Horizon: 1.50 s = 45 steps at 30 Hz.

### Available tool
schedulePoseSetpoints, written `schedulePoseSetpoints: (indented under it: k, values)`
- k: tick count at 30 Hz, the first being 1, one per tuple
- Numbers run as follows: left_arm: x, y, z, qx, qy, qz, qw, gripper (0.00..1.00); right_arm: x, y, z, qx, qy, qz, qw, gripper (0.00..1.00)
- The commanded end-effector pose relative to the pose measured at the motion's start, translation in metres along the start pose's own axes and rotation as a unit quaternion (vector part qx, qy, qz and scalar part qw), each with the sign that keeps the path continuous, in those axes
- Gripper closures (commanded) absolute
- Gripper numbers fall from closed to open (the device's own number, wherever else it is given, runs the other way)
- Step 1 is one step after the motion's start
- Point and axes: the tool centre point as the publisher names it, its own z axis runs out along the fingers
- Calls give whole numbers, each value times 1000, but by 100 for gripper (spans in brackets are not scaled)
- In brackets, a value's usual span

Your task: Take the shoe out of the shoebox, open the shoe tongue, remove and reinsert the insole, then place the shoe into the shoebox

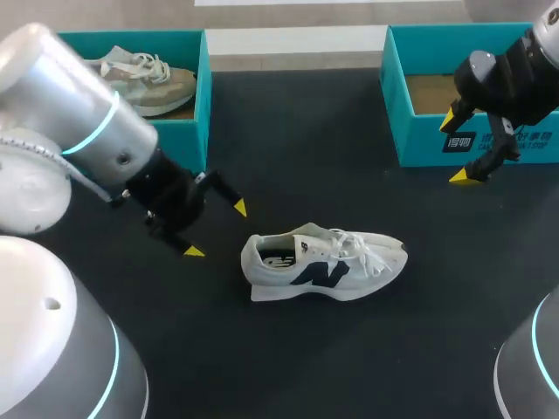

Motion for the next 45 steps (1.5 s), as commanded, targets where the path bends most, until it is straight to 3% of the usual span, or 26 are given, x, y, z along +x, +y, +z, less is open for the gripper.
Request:
schedulePoseSetpoints:
  k: [1,6,19,25,29,31,45]
  values:
    - [11,7,-2,52,-104,-120,986,0,-2,1,1,2,2,0,1000,0]
    - [17,16,-3,60,-137,-207,967,0,-2,1,1,2,2,0,1000,0]
    - [46,34,2,131,-188,-383,895,0,-2,1,1,2,2,0,1000,0]
    - [65,39,18,132,-186,-410,883,0,-2,1,1,2,2,0,1000,0]
    - [73,40,27,184,-222,-432,855,0,-2,1,1,2,2,0,1000,0]
    - [76,40,31,164,-215,-430,861,0,-2,1,1,2,2,0,1000,0]
    - [89,36,53,201,-213,-441,848,0,-2,1,1,2,2,0,1000,0]
